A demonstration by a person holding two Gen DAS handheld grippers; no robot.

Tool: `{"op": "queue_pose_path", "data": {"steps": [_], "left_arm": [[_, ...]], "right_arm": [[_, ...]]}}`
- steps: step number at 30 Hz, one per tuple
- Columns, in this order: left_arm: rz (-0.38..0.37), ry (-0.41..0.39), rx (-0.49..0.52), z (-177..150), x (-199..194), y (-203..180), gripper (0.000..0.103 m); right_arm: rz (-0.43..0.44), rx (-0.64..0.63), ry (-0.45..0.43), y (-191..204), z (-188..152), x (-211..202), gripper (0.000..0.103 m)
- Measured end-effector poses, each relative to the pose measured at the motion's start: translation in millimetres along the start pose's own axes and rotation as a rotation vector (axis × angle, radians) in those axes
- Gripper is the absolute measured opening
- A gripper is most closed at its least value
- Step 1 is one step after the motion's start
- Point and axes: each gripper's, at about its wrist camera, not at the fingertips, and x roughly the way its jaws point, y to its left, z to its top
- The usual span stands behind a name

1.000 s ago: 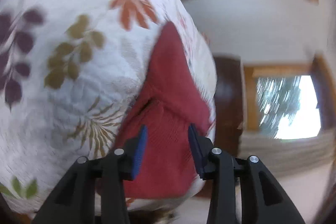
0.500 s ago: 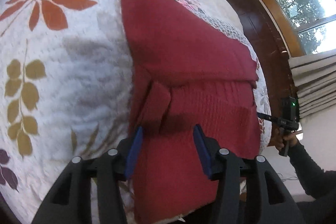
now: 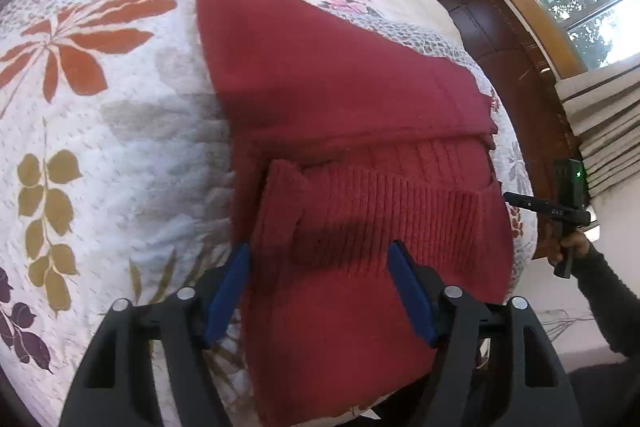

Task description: Fold small clothes

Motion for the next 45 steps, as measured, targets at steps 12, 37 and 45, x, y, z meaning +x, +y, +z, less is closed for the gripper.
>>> {"op": "queue_pose_path", "data": {"steps": [12,37,45], "left_arm": [[0.041,0.020,0.073,-0.1,12.7,-21.2,0.032],[0.013,0.039,0.066,7.0,25.1,-18.7,0.070],[0.012,0.071,0.055,11.2,33.5,-16.2,0.048]], "right_arm": [[-0.059,-0.043,0.011,9.1,-7.9,3.7,0.028],[-0.122,-0.028,-0.010,20.7,5.8,5.6,0.037],[-0.092,-0.034,0.025,21.8,6.8,20.9,0.027]]}}
